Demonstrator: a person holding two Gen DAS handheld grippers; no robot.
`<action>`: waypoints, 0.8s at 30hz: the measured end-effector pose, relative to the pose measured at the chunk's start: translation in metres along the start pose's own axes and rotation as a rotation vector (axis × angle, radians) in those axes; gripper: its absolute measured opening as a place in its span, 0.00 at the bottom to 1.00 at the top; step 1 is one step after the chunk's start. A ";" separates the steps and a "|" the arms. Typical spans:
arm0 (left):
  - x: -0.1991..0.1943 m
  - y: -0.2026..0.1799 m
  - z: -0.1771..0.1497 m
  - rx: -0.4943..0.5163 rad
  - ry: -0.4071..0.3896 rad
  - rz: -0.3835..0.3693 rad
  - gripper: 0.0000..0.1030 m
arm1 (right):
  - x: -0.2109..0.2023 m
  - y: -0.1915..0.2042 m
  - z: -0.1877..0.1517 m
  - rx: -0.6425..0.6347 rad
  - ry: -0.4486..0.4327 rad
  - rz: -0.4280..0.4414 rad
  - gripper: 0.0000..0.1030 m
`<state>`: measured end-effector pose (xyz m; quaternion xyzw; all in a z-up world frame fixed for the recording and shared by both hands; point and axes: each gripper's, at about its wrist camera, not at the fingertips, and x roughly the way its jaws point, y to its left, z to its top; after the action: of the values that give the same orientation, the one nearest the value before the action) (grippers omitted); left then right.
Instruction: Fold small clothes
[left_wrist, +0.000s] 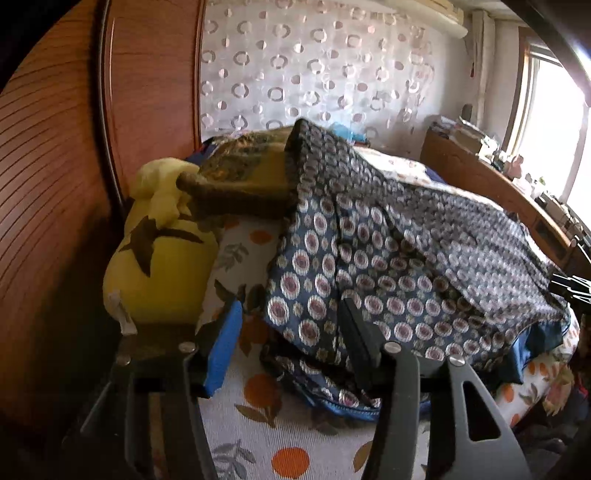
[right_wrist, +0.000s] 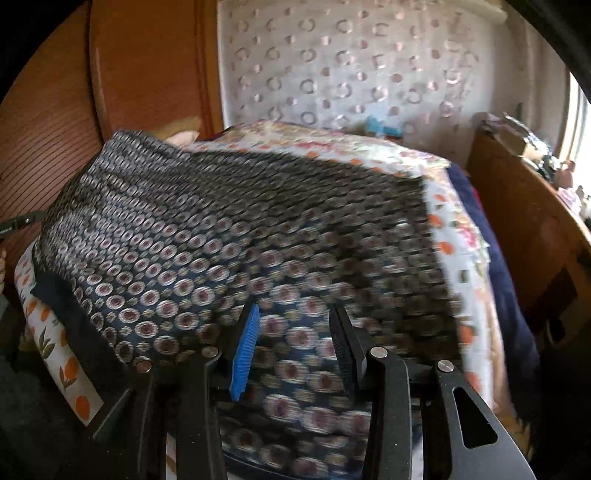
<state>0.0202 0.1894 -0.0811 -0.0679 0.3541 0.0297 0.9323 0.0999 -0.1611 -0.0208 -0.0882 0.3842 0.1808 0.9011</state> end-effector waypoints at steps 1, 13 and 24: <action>0.002 0.000 -0.003 -0.002 0.009 0.003 0.54 | 0.005 0.003 -0.002 -0.006 0.003 0.006 0.40; 0.014 -0.001 -0.012 -0.007 0.059 0.012 0.54 | 0.033 0.023 -0.009 -0.020 0.039 -0.010 0.48; 0.015 -0.007 -0.016 0.012 0.048 0.012 0.51 | 0.019 0.019 -0.025 0.007 0.012 -0.020 0.62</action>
<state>0.0217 0.1801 -0.1025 -0.0609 0.3768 0.0316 0.9238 0.0880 -0.1459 -0.0525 -0.0902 0.3892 0.1698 0.9009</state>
